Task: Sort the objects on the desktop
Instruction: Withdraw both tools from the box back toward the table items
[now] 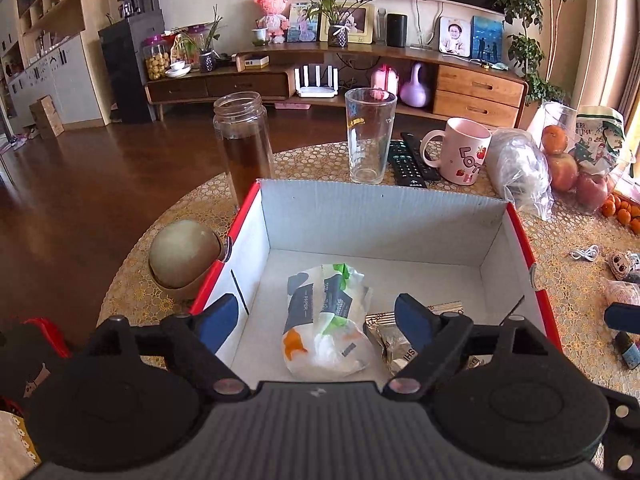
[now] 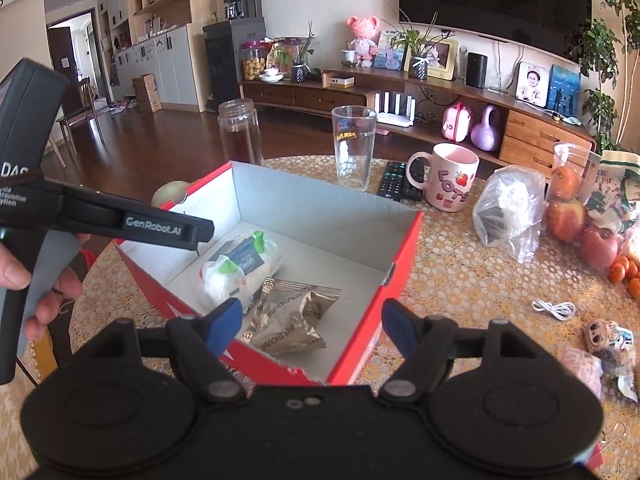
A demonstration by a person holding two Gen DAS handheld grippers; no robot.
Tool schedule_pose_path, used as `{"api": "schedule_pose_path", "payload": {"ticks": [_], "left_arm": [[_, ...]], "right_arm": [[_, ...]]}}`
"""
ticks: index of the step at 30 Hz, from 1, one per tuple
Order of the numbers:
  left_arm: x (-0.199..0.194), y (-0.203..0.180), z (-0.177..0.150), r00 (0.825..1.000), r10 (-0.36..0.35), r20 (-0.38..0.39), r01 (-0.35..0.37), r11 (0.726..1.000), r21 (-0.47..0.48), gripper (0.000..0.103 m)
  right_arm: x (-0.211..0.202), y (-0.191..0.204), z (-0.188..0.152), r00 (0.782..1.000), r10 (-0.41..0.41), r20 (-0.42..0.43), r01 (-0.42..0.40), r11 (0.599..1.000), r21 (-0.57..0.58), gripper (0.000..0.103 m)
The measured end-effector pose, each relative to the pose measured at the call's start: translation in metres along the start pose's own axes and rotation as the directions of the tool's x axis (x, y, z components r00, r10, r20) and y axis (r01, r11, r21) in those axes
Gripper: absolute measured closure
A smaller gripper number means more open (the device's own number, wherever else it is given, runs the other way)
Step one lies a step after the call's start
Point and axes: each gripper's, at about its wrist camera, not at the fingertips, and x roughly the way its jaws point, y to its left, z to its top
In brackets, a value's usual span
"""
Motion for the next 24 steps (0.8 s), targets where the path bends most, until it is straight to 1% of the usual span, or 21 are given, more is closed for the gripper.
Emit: {"api": "schedule_pose_path", "payload": {"ticks": [1, 5, 7, 9, 12, 14, 17, 20, 22, 24], "left_arm": [[-0.005, -0.002, -0.003, 1.0, -0.004, 0.005, 0.004, 1.0, 0.005, 0.017], [-0.02, -0.01, -0.011, 0.999, -0.029, 0.012, 0.029, 1.0, 0.007, 0.008], [-0.027, -0.015, -0.016, 0.999, -0.026, 0.019, 0.025, 1.0, 0.012, 0.005], [-0.033, -0.02, -0.021, 0.999, -0.03, 0.028, 0.03, 0.999, 0.022, 0.005], [-0.042, -0.029, -0.028, 0.999, -0.039, 0.034, 0.038, 0.999, 0.03, 0.0], [-0.048, -0.035, -0.034, 0.998, -0.041, 0.041, 0.04, 0.999, 0.038, 0.0], [-0.055, -0.044, -0.042, 0.997, -0.049, 0.053, 0.046, 0.998, 0.047, 0.0], [-0.059, -0.056, -0.051, 0.997, -0.064, 0.049, 0.061, 0.997, 0.057, 0.0], [-0.062, -0.065, -0.057, 0.997, -0.068, 0.047, 0.065, 0.996, 0.061, 0.0], [-0.064, -0.072, -0.063, 0.995, -0.091, 0.047, 0.088, 0.994, 0.061, 0.0]], "right_arm": [[-0.004, -0.002, -0.001, 1.0, 0.001, 0.006, -0.001, 1.0, 0.004, 0.025], [-0.023, -0.01, -0.009, 0.999, 0.002, 0.038, -0.003, 1.0, 0.021, 0.019], [-0.032, -0.013, -0.013, 0.998, 0.004, 0.06, -0.005, 1.0, 0.015, 0.016], [-0.041, -0.015, -0.018, 0.997, -0.005, 0.08, 0.005, 1.0, 0.007, 0.015], [-0.055, -0.024, -0.027, 0.994, -0.015, 0.104, 0.013, 1.0, 0.022, 0.012], [-0.063, -0.031, -0.034, 0.992, -0.028, 0.121, 0.023, 0.999, 0.039, 0.01], [-0.075, -0.042, -0.045, 0.986, -0.069, 0.15, 0.06, 0.996, 0.063, 0.007], [-0.087, -0.056, -0.056, 0.981, -0.086, 0.175, 0.07, 0.993, 0.096, 0.002], [-0.096, -0.066, -0.064, 0.972, -0.125, 0.201, 0.099, 0.986, 0.132, 0.001], [-0.102, -0.078, -0.073, 0.966, -0.155, 0.206, 0.118, 0.976, 0.182, 0.0]]}}
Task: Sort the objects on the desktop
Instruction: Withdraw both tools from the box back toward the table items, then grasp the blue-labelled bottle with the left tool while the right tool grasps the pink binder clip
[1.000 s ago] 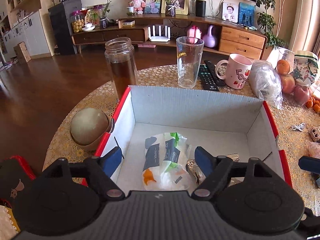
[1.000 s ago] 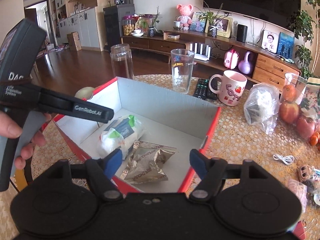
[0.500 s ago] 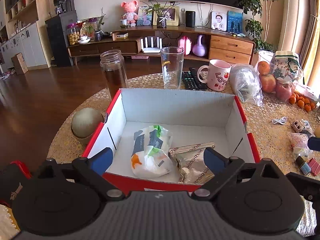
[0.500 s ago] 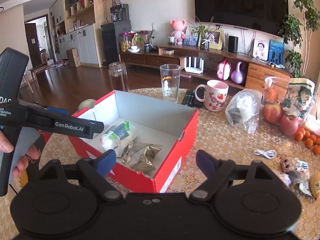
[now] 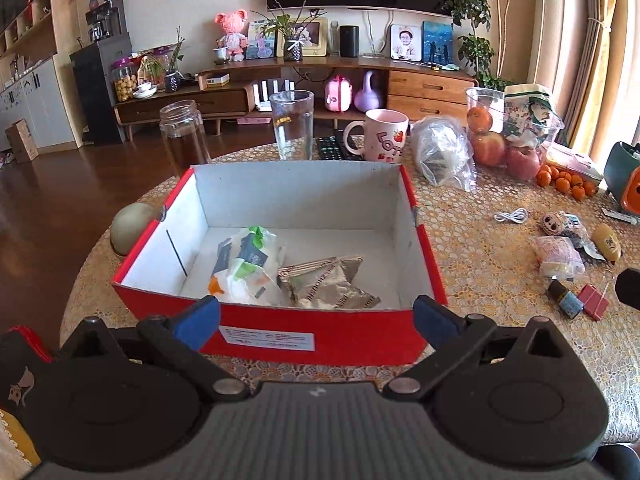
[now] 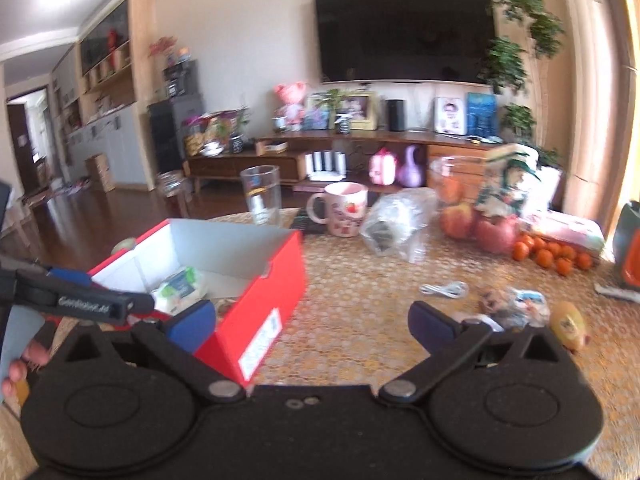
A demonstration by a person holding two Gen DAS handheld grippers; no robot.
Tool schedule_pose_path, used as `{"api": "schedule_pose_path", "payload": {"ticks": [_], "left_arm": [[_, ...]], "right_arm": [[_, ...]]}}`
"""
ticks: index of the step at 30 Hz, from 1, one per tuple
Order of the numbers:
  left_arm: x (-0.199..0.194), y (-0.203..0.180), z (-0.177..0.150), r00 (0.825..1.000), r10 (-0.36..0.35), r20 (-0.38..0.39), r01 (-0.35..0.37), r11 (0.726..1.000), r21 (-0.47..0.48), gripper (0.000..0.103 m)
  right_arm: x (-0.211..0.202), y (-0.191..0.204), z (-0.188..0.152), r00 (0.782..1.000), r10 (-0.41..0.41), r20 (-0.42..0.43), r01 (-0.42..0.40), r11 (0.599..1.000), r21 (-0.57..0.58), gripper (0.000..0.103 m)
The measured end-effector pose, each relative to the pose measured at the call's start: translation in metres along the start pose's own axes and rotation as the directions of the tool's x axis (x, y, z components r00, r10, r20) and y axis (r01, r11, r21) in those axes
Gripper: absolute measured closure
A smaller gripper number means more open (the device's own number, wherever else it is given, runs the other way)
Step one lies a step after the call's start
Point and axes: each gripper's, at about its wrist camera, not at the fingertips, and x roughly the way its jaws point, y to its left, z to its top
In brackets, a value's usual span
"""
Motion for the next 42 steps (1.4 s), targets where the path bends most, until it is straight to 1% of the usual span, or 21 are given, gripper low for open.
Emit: {"api": "schedule_pose_path", "payload": {"ticks": [3, 4, 5, 7, 8, 9, 10, 11, 13, 16, 20, 23, 26, 29, 31, 34, 38, 42], "left_arm": [[-0.004, -0.013, -0.007, 1.0, -0.011, 0.023, 0.012, 1.0, -0.005, 0.0], [-0.008, -0.018, -0.01, 0.999, -0.018, 0.04, 0.018, 1.0, -0.003, 0.0], [-0.01, -0.023, -0.013, 0.998, -0.024, 0.058, 0.023, 1.0, 0.002, 0.0], [-0.014, -0.033, -0.018, 0.996, -0.038, 0.078, 0.037, 0.999, 0.016, 0.0], [-0.015, -0.038, -0.019, 0.996, -0.046, 0.078, 0.045, 0.999, 0.021, 0.0], [-0.016, -0.045, -0.021, 0.995, -0.06, 0.079, 0.058, 0.998, 0.028, 0.0], [-0.017, -0.051, -0.022, 0.994, -0.072, 0.083, 0.069, 0.997, 0.04, 0.0], [-0.017, -0.058, -0.024, 0.993, -0.079, 0.09, 0.075, 0.996, 0.051, 0.0], [-0.017, -0.07, -0.027, 0.99, -0.102, 0.098, 0.096, 0.993, 0.071, 0.0], [-0.015, -0.089, -0.032, 0.987, -0.121, 0.109, 0.112, 0.989, 0.092, 0.0], [-0.01, -0.118, -0.041, 0.979, -0.162, 0.121, 0.143, 0.978, 0.152, 0.0], [-0.004, -0.14, -0.047, 0.974, -0.189, 0.124, 0.165, 0.969, 0.182, 0.0], [0.007, -0.159, -0.051, 0.967, -0.233, 0.106, 0.209, 0.958, 0.197, 0.0], [0.022, -0.178, -0.054, 0.957, -0.278, 0.089, 0.252, 0.94, 0.232, 0.0], [0.031, -0.192, -0.056, 0.954, -0.287, 0.083, 0.256, 0.928, 0.269, 0.0], [0.049, -0.21, -0.058, 0.947, -0.314, 0.068, 0.279, 0.909, 0.311, 0.0], [0.074, -0.231, -0.056, 0.943, -0.331, 0.041, 0.295, 0.885, 0.359, 0.001], [0.094, -0.242, -0.051, 0.933, -0.359, 0.024, 0.325, 0.869, 0.373, 0.001]], "right_arm": [[-0.008, -0.027, -0.008, 1.0, 0.003, -0.013, -0.002, 0.993, 0.115, 0.0], [-0.011, -0.035, -0.012, 1.0, 0.001, -0.011, 0.001, 0.992, 0.126, 0.0], [-0.015, -0.04, -0.016, 1.0, 0.0, 0.004, -0.001, 0.994, 0.107, 0.0], [-0.024, -0.045, -0.024, 0.999, -0.018, 0.03, 0.018, 1.0, -0.002, 0.0], [-0.028, -0.046, -0.028, 0.999, -0.035, 0.039, 0.036, 0.998, -0.051, 0.0], [-0.034, -0.049, -0.032, 0.997, -0.064, 0.054, 0.067, 0.996, -0.065, 0.0], [-0.038, -0.054, -0.034, 0.995, -0.082, 0.057, 0.085, 0.995, -0.056, 0.0], [-0.042, -0.06, -0.036, 0.995, -0.083, 0.049, 0.085, 0.995, -0.044, 0.0], [-0.049, -0.073, -0.041, 0.994, -0.084, 0.063, 0.085, 0.996, -0.018, 0.0], [-0.053, -0.089, -0.046, 0.99, -0.127, 0.056, 0.128, 0.992, -0.011, 0.0], [-0.05, -0.105, -0.054, 0.985, -0.166, 0.046, 0.167, 0.986, -0.024, 0.002], [-0.042, -0.116, -0.061, 0.983, -0.182, 0.039, 0.183, 0.983, -0.027, 0.004], [-0.03, -0.129, -0.069, 0.981, -0.191, 0.016, 0.191, 0.981, -0.018, 0.007], [-0.015, -0.142, -0.075, 0.978, -0.208, -0.012, 0.208, 0.978, 0.001, 0.014], [-0.003, -0.152, -0.079, 0.975, -0.22, -0.031, 0.22, 0.975, 0.014, 0.015], [0.014, -0.163, -0.083, 0.975, -0.216, -0.055, 0.217, 0.976, 0.016, 0.02], [0.037, -0.175, -0.091, 0.974, -0.202, -0.102, 0.206, 0.978, 0.023, 0.028], [0.053, -0.181, -0.097, 0.975, -0.175, -0.133, 0.179, 0.984, 0.018, 0.036]]}}
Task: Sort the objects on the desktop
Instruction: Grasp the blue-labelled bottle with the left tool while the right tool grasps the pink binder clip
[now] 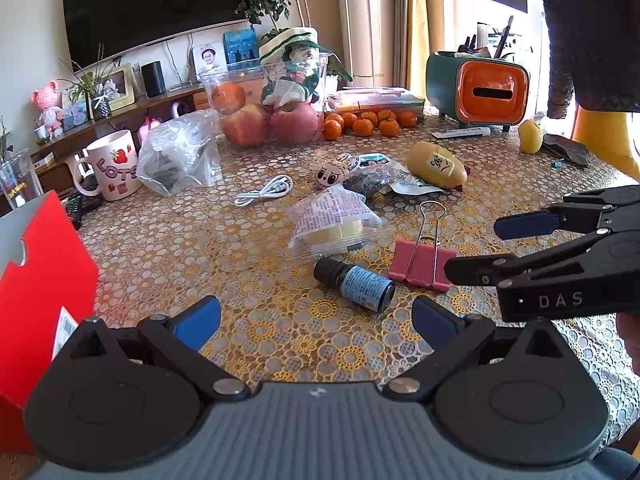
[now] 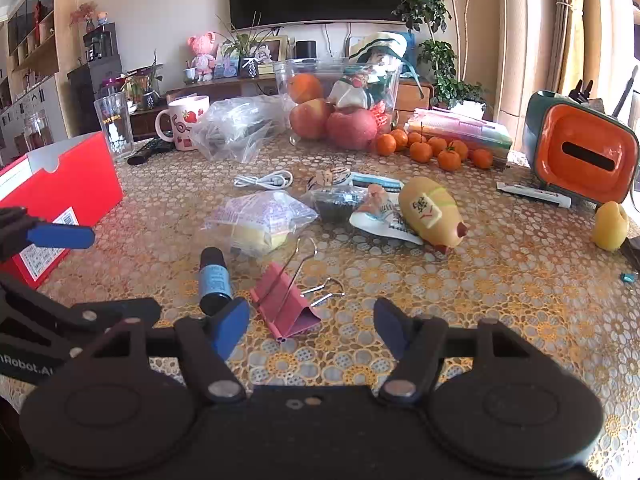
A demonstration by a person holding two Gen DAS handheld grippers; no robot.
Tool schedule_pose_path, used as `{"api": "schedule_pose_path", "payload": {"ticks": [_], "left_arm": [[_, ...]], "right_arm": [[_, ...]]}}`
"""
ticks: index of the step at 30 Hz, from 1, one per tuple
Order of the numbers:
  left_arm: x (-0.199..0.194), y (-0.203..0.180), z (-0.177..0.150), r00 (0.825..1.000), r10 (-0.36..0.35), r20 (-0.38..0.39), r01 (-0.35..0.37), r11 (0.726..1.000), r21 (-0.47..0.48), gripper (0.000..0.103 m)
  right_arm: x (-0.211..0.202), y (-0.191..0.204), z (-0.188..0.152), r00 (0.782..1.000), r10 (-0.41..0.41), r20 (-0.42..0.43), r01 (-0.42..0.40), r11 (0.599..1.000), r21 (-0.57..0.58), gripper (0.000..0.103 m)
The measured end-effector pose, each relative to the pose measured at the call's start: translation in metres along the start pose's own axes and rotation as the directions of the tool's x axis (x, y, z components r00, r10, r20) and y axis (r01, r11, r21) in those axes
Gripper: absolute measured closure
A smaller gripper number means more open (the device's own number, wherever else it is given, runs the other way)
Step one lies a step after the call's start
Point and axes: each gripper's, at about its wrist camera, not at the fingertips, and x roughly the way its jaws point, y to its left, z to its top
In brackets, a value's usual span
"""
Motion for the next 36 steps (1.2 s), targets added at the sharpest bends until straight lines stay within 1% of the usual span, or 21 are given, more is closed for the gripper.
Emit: {"api": "schedule_pose_path", "payload": {"ticks": [3, 7, 9, 11, 13, 14, 18, 21, 24, 26, 27, 28, 36], "left_arm": [[0.016, 0.0, 0.003, 0.999, -0.032, -0.005, 0.032, 0.999, 0.012, 0.001], [0.037, 0.002, 0.006, 0.997, -0.067, -0.032, 0.069, 0.996, 0.055, 0.001], [0.045, 0.006, 0.007, 0.994, -0.098, -0.048, 0.101, 0.993, 0.058, 0.005], [0.053, 0.01, 0.007, 0.991, -0.117, -0.064, 0.12, 0.991, 0.058, 0.01], [0.059, 0.011, 0.006, 0.986, -0.147, -0.075, 0.151, 0.987, 0.057, 0.015], [0.061, 0.011, 0.006, 0.985, -0.152, -0.081, 0.157, 0.986, 0.06, 0.016], [0.069, 0.012, 0.008, 0.982, -0.168, -0.082, 0.173, 0.984, 0.051, 0.017], [0.072, 0.011, 0.01, 0.981, -0.177, -0.082, 0.181, 0.983, 0.042, 0.023], [0.073, 0.009, 0.012, 0.979, -0.19, -0.074, 0.194, 0.98, 0.05, 0.031], [0.073, 0.007, 0.013, 0.978, -0.198, -0.07, 0.202, 0.978, 0.056, 0.039], [0.073, 0.006, 0.013, 0.977, -0.201, -0.068, 0.205, 0.977, 0.057, 0.042], [0.073, 0.005, 0.013, 0.979, -0.195, -0.067, 0.199, 0.978, 0.058, 0.042], [0.07, 0.002, 0.011, 0.984, -0.166, -0.058, 0.169, 0.985, 0.039, 0.042]], "right_arm": [[0.009, 0.0, 0.0, 1.0, 0.02, -0.01, -0.02, 1.0, -0.02, 0.038], [0.024, -0.003, 0.0, 0.998, 0.038, -0.044, -0.04, 0.998, -0.038, 0.044], [0.03, -0.005, 0.0, 0.997, 0.057, -0.058, -0.059, 0.997, -0.041, 0.047], [0.033, -0.006, 0.0, 0.996, 0.071, -0.057, -0.074, 0.996, -0.046, 0.046], [0.035, -0.005, 0.001, 0.995, 0.077, -0.056, -0.08, 0.995, -0.064, 0.047], [0.037, -0.006, 0.001, 0.995, 0.084, -0.056, -0.087, 0.994, -0.066, 0.048], [0.04, -0.007, 0.004, 0.996, 0.08, -0.048, -0.084, 0.993, -0.078, 0.051], [0.043, -0.01, 0.006, 0.996, 0.073, -0.043, -0.076, 0.995, -0.066, 0.053], [0.046, -0.011, 0.008, 0.996, 0.075, -0.044, -0.077, 0.995, -0.057, 0.054], [0.047, -0.011, 0.009, 0.996, 0.073, -0.041, -0.075, 0.995, -0.061, 0.058], [0.047, -0.01, 0.009, 0.997, 0.072, -0.04, -0.074, 0.995, -0.067, 0.064], [0.047, -0.009, 0.01, 0.996, 0.074, -0.04, -0.077, 0.995, -0.069, 0.067], [0.044, -0.008, 0.009, 0.998, 0.053, -0.023, -0.053, 0.998, -0.024, 0.07]]}}
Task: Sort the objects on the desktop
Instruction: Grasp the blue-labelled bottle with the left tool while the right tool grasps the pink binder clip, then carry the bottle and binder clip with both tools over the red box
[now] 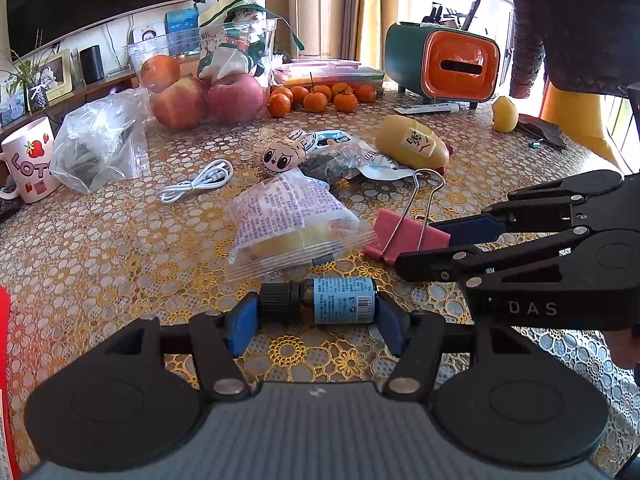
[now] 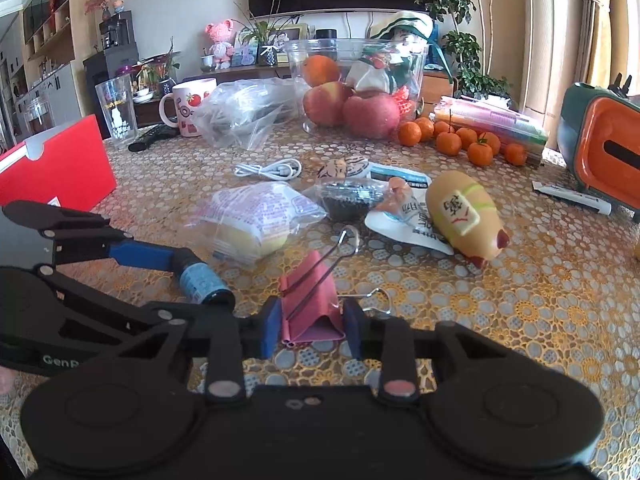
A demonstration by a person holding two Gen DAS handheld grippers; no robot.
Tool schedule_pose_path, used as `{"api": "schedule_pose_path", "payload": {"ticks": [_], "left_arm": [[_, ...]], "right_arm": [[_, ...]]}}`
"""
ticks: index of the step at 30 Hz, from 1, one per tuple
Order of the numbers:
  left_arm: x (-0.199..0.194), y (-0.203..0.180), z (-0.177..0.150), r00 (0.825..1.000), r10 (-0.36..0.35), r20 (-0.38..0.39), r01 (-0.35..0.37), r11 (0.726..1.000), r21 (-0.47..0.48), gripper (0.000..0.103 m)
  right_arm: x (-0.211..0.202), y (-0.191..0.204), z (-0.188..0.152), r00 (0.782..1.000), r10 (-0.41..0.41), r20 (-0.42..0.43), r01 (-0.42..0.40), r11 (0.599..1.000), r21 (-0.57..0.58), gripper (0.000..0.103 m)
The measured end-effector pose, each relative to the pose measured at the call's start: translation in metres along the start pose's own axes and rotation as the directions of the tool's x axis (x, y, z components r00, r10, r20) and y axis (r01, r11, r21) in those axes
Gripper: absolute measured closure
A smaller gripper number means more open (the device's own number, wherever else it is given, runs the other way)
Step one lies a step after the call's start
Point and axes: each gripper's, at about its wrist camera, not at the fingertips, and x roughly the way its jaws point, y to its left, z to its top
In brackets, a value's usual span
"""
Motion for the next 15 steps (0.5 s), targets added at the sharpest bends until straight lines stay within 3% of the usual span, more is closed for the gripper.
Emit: {"api": "schedule_pose_path", "payload": {"ticks": [15], "left_arm": [[-0.029, -0.005, -0.005, 1.0, 0.021, 0.015, -0.021, 1.0, -0.019, 0.042]], "right_arm": [[-0.03, 0.01, 0.0, 0.998, -0.017, 0.056, 0.017, 1.0, 0.01, 0.073]]}}
